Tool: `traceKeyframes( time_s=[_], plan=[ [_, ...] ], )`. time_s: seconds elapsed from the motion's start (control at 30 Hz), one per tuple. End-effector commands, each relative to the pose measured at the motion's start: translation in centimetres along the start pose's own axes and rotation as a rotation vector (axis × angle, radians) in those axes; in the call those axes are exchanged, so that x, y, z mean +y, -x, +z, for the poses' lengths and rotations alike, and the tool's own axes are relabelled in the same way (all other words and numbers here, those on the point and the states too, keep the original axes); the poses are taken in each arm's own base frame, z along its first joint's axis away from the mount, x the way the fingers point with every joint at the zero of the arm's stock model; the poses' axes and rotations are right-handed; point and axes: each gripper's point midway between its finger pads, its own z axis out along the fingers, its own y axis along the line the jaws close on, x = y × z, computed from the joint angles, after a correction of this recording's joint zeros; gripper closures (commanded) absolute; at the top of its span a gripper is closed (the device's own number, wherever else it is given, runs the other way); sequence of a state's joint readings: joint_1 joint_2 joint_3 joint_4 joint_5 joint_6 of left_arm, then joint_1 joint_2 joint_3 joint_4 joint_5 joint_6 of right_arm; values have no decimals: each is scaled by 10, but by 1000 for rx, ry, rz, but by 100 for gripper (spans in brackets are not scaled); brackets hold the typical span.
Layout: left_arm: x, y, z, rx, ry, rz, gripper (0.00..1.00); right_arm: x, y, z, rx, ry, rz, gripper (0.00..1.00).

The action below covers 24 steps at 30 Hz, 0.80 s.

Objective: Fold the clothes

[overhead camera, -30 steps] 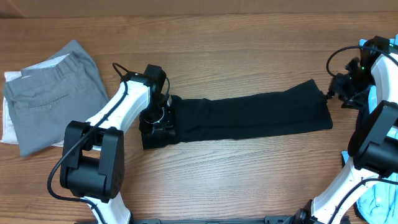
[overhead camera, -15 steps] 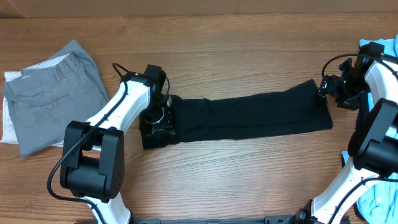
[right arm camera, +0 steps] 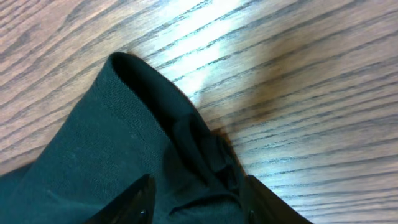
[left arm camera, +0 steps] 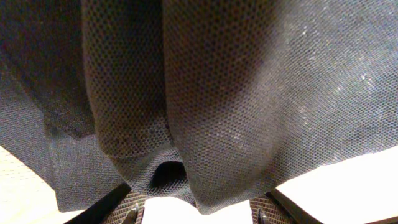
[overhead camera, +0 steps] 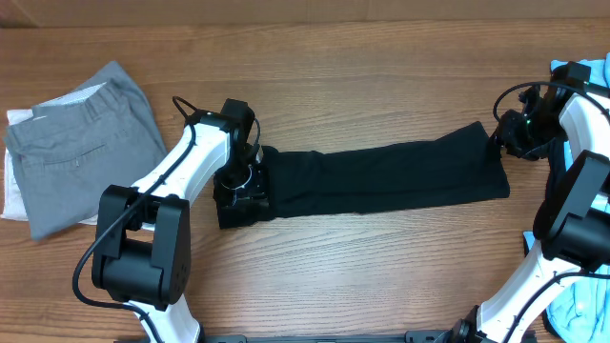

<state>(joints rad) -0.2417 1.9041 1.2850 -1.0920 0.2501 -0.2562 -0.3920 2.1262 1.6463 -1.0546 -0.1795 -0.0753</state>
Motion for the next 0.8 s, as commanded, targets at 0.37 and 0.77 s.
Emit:
traceKeyframes(
  time_s=[0.37,0.77],
  plan=[
    [1,-2,3,13,2,-9,44,9,-2,4,-16,27,-16,58],
    [1,-2,3,13,2,-9,44,18,-11,18,-2,35,-40,68]
  ],
)
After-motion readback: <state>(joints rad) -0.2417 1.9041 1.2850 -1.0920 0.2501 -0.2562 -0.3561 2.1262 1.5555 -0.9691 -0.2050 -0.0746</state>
